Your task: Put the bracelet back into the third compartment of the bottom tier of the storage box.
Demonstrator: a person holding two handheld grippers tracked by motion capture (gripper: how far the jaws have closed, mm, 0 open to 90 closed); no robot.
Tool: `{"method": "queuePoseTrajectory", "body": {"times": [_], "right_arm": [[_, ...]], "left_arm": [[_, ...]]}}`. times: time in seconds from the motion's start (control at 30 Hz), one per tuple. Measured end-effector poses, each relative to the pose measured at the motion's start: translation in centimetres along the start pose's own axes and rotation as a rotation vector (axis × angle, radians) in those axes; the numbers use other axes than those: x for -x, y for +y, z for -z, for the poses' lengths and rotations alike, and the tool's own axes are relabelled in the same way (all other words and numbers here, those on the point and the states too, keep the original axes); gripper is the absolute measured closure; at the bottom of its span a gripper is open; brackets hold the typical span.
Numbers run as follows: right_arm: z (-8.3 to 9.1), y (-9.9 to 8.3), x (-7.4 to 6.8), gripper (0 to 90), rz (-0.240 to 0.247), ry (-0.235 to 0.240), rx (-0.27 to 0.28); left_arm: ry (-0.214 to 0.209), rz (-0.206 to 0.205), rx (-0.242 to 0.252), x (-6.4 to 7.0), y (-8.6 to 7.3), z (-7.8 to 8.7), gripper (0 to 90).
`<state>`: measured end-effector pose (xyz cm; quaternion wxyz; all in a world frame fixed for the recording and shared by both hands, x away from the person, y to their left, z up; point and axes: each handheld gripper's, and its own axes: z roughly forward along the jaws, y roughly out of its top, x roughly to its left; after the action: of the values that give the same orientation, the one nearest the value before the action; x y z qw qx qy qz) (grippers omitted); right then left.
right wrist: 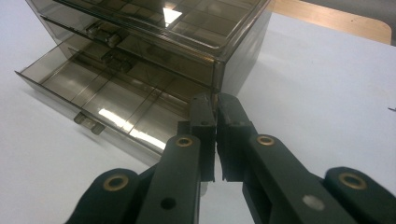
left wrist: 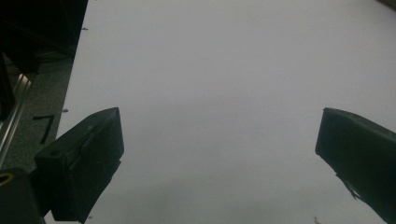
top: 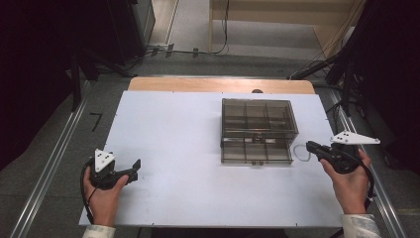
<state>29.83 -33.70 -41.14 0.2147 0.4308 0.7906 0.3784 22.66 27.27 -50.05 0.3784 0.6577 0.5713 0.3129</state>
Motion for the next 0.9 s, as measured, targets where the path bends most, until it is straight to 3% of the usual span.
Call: {"method": "queuePoseTrajectory", "body": {"times": [0.9], "right_arm": [[-1.9,1.2,-1.5,83.8,0.021,0.039,0.010]], "left_arm": [[-0.002,-0.001,-0.001,0.0,0.0,-0.1,1.6]]}}
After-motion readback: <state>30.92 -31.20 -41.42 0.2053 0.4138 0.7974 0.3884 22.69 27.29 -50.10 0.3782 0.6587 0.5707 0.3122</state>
